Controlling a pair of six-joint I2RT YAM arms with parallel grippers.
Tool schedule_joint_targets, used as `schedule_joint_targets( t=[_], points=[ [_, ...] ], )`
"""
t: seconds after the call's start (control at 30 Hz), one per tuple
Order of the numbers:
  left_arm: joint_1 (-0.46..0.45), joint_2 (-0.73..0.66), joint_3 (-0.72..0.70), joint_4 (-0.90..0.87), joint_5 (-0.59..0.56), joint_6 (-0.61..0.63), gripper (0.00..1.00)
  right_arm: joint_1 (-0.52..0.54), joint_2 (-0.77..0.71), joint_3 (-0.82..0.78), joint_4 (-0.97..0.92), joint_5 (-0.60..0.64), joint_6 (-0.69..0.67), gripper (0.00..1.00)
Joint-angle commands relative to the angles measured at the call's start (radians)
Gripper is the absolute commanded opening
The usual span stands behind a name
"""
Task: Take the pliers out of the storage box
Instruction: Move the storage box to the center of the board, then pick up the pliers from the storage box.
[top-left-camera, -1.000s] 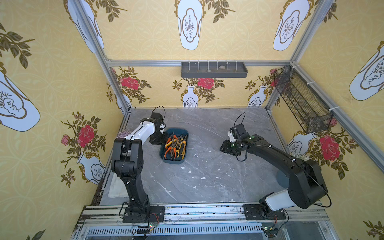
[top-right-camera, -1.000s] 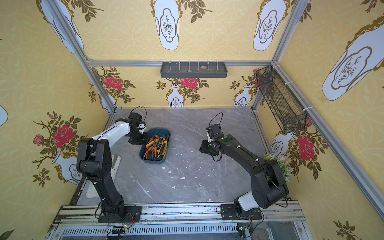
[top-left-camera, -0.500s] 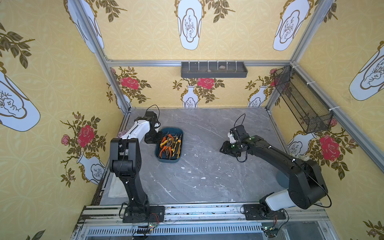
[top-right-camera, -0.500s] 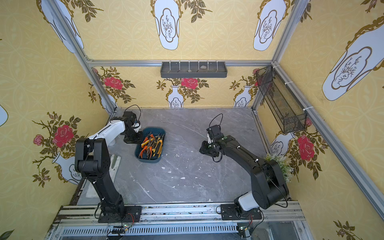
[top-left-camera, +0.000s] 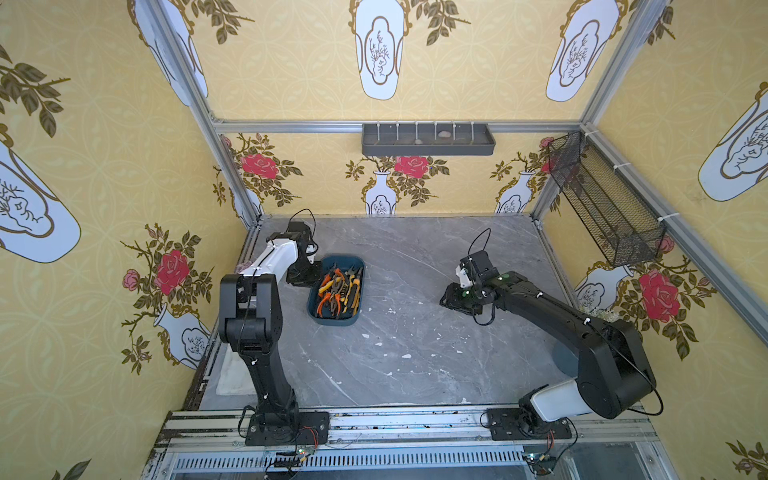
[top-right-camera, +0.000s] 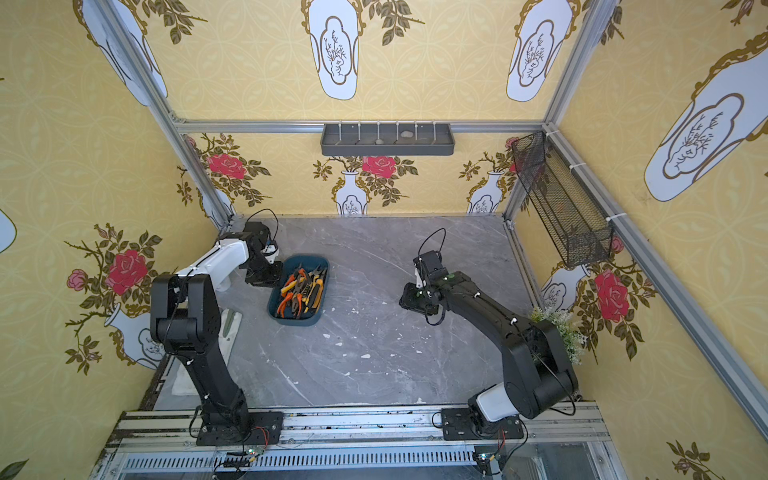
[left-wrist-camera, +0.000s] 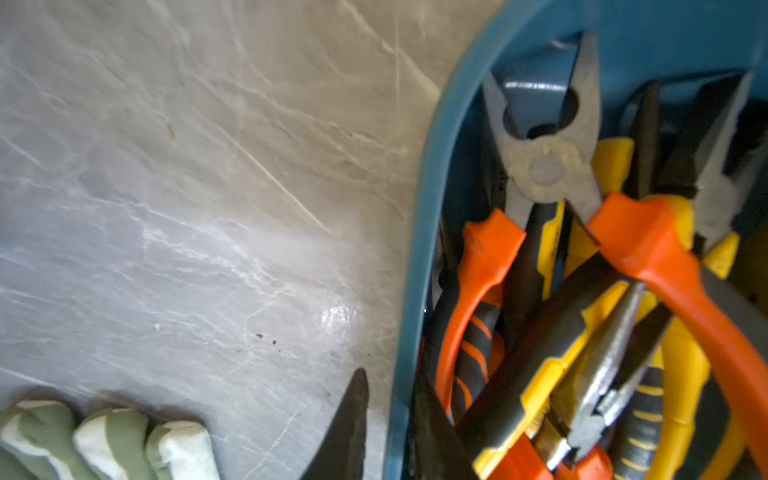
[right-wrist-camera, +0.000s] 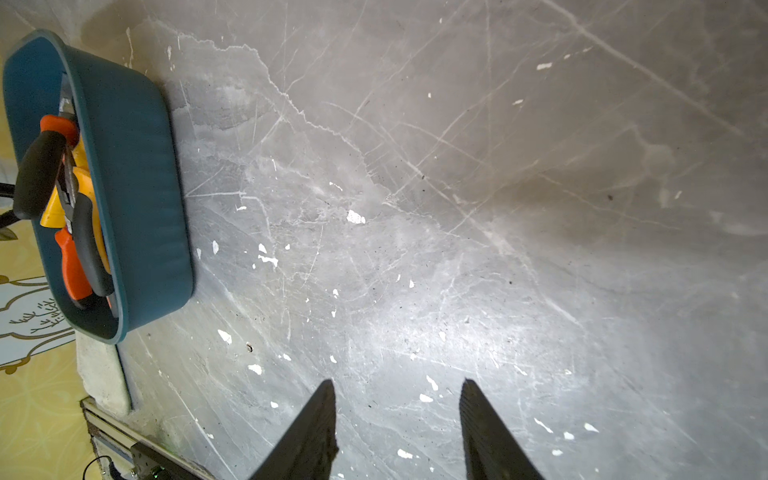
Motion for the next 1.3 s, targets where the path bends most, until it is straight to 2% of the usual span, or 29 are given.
schedule_joint_targets(
  t=[0.0,0.13,0.2,0.23,0.27,0.3,0.37,0.47,0.5,0.53,0.57,0.6,0.73,0.8,0.93,1.07,1.27],
  points=[
    [-0.001,-0.019,0.008,-0.004,0.002,-0.012,0.34,0.0,-0.01,-0.003,0.014,0.004,-0.008,0.5],
    [-0.002,-0.066,0.034,-0.026,-0.003,-0.026,0.38,0.0,-0.013,0.007,0.005,0.004,-0.014,0.5],
    [-0.007,-0.135,0.043,-0.025,0.014,-0.049,0.43,0.006,-0.018,0.02,-0.012,0.026,-0.023,0.5],
    [-0.013,-0.175,0.042,-0.016,0.026,-0.057,0.49,0.01,-0.022,0.028,-0.02,0.039,-0.03,0.5],
    [-0.026,-0.228,0.035,0.003,0.042,-0.065,0.6,0.02,-0.024,0.042,-0.033,0.067,-0.045,0.51],
    [-0.046,-0.279,0.026,0.033,0.067,-0.063,0.64,0.038,-0.021,0.06,-0.052,0.109,-0.057,0.53],
    [-0.11,-0.352,0.023,0.063,0.094,-0.046,0.67,0.089,0.002,0.109,-0.098,0.2,-0.083,0.57],
    [-0.237,-0.387,0.04,0.045,0.064,-0.011,0.88,0.178,0.06,0.193,-0.181,0.343,-0.115,0.61],
    [-0.271,-0.391,0.042,0.037,0.037,-0.006,1.0,0.205,0.08,0.218,-0.203,0.384,-0.125,0.66],
    [-0.299,-0.395,0.038,0.034,0.018,-0.008,0.99,0.222,0.09,0.237,-0.219,0.415,-0.129,0.73],
    [-0.324,-0.402,0.03,0.035,0.007,-0.016,0.99,0.244,0.102,0.257,-0.232,0.45,-0.133,0.93],
    [-0.342,-0.416,0.011,0.051,-0.005,-0.032,0.99,0.262,0.103,0.268,-0.234,0.469,-0.14,0.97],
    [-0.374,-0.482,-0.059,0.112,-0.005,-0.085,0.99,0.296,0.079,0.284,-0.208,0.508,-0.148,0.97],
    [-0.408,-0.522,-0.093,0.14,-0.049,-0.11,0.99,0.293,0.068,0.277,-0.186,0.489,-0.147,0.97],
    [-0.41,-0.596,-0.192,0.238,-0.027,-0.141,0.99,0.265,0.071,0.27,-0.182,0.462,-0.117,0.97],
    [-0.399,-0.587,-0.198,0.244,0.053,-0.141,0.99,0.234,0.069,0.268,-0.196,0.407,-0.078,0.97],
    [-0.399,-0.565,-0.206,0.223,0.042,-0.169,0.99,0.225,0.07,0.291,-0.273,0.426,0.059,0.97]
  ],
)
